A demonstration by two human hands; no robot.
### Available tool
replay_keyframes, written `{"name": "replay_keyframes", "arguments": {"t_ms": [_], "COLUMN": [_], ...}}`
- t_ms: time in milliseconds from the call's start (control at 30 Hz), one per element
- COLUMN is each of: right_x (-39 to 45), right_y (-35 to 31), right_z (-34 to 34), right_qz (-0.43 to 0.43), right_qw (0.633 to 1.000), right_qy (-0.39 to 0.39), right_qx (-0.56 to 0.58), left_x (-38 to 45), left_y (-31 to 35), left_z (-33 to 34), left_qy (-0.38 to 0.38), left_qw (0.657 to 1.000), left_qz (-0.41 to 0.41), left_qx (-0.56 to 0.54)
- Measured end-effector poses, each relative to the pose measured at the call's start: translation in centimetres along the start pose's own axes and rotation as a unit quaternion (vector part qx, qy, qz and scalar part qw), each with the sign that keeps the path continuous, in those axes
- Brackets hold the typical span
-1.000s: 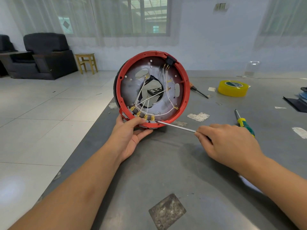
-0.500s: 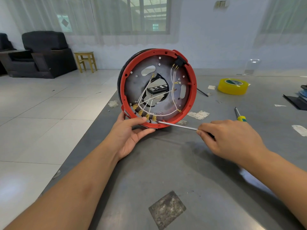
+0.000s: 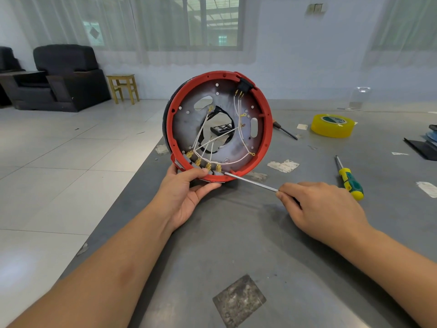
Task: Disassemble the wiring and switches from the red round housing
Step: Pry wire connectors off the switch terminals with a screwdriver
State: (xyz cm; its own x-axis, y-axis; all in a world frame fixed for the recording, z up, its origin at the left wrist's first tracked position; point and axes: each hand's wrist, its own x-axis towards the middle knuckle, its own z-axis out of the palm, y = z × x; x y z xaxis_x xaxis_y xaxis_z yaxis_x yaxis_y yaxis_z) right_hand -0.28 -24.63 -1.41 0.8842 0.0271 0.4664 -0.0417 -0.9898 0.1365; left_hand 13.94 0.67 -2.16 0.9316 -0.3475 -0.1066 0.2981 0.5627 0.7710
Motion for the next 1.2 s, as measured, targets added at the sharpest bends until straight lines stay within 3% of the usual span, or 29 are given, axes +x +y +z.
{"name": "replay_keyframes", "arguments": {"t_ms": [600,1200], "right_x": [-0.4,-0.3], "right_y": [-2.1,-2.7], "right_z": [-0.4,-0.4], "right_qz": [0.065,0.076], "right_qw": [0.995,0.993], "right_qy": [-0.063,-0.073], "right_qx": [0.049,0.048], "left_x": [-0.4,-0.6], "left_y": [-0.4,-0.5], "left_z": [0.8,1.0], "left_qy": [0.036,0.029], "left_qw": [0.998,0.998], "left_qz": [0.006,0.004], "left_qx": [-0.042,-0.049]}}
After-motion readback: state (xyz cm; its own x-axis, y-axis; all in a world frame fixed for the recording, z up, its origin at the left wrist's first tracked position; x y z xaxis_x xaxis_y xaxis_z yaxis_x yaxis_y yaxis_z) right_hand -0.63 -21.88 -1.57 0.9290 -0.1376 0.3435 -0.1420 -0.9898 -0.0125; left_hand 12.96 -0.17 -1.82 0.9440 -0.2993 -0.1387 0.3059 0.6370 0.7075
